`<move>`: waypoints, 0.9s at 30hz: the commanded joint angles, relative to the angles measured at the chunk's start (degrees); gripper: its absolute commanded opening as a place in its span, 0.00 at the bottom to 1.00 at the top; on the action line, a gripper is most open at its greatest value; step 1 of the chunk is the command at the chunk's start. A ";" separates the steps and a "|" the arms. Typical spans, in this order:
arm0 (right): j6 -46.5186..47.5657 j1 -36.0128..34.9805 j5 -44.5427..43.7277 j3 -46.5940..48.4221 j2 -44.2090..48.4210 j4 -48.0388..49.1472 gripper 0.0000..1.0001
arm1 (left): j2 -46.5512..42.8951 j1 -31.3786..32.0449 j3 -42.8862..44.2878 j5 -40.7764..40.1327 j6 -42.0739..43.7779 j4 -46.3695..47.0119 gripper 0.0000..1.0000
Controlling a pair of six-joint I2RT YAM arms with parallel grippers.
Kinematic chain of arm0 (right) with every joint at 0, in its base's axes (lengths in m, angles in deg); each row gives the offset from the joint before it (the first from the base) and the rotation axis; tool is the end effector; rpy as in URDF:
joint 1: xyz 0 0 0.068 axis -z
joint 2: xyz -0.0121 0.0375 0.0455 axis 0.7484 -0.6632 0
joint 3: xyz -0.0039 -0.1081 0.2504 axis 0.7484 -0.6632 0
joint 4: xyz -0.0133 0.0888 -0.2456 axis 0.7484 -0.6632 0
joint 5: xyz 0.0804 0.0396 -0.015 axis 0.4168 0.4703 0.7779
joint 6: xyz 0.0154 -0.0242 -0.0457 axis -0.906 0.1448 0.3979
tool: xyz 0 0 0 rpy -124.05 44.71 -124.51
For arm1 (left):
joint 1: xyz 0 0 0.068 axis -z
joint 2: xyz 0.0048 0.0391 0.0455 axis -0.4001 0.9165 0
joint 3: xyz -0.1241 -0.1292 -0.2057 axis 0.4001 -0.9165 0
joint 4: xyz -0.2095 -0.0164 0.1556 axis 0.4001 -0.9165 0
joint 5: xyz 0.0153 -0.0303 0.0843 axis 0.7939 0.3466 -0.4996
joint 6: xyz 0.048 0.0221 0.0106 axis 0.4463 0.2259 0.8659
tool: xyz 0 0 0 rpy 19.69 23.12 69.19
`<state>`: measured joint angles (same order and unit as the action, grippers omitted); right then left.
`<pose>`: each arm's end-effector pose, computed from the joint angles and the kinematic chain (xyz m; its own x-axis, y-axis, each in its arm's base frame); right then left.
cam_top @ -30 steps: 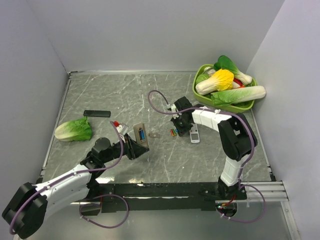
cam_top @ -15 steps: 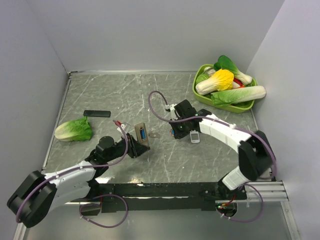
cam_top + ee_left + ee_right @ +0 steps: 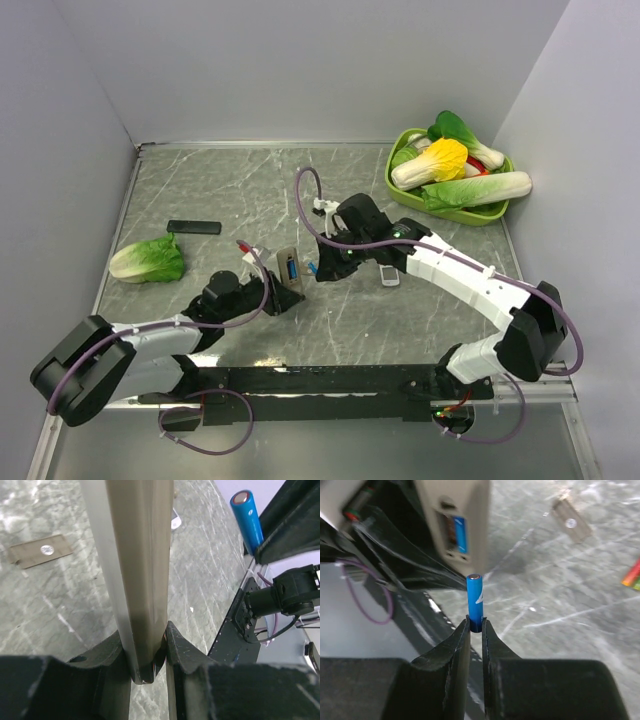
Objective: Load the batteries into the remote control
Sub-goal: Load the battery into the remote control.
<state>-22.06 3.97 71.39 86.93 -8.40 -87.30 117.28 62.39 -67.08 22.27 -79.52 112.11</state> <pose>0.2040 0.2181 0.3017 -0.7134 -0.3801 -0.5887 -0.6710 0.6126 0.4177 0.1512 -0.1376 0.1618 -0.6605 -0.2150 -0.7194 0.5673 0.4847 -0.6658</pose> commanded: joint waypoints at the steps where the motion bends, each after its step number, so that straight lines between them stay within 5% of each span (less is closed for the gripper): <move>1: -5.53 -1.30 3.15 4.21 -1.33 0.26 0.00 | 0.71 2.15 3.40 -2.36 1.94 4.70 0.04; 27: -10.46 -2.27 -0.62 9.22 -9.68 -2.72 0.00 | 5.11 7.07 5.25 -6.49 -1.92 9.18 0.04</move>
<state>-30.93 2.09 73.24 92.05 -17.06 -89.35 122.29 68.75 -63.67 16.18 -79.96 115.47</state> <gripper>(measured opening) 0.178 0.306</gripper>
